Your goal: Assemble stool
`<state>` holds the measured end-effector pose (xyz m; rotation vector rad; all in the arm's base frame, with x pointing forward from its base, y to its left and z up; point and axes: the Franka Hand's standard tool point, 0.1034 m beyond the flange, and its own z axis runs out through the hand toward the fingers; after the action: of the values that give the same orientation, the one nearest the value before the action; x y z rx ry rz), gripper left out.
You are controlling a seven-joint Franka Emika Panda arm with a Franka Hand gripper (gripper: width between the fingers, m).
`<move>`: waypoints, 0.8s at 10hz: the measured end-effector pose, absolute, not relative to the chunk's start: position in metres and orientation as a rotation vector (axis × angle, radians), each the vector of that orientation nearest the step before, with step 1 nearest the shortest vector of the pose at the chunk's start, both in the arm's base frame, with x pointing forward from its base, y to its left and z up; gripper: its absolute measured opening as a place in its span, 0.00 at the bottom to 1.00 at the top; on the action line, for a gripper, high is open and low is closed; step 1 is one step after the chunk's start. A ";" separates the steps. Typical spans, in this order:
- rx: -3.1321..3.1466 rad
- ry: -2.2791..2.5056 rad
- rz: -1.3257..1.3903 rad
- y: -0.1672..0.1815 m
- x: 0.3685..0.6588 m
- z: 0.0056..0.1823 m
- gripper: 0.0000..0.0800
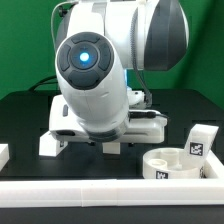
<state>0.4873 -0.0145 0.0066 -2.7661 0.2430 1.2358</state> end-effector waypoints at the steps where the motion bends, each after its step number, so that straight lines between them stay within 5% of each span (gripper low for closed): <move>1: -2.763 0.245 1.245 -0.014 0.483 0.005 0.81; 4: -2.760 0.245 1.253 -0.014 0.480 0.003 0.81; 5: -2.761 0.242 1.253 -0.012 0.480 0.003 0.65; 6: -2.763 0.238 1.253 -0.011 0.480 0.003 0.65; 7: -2.763 0.237 1.253 -0.011 0.480 0.003 0.43; 8: -2.764 0.236 1.253 -0.011 0.480 0.003 0.43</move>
Offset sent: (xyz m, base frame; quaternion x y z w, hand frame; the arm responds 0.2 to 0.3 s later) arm -0.0086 0.0037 -0.0036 0.0088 0.0051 0.0146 0.9998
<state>0.4802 -0.0105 0.0033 -2.7637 0.2358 1.2529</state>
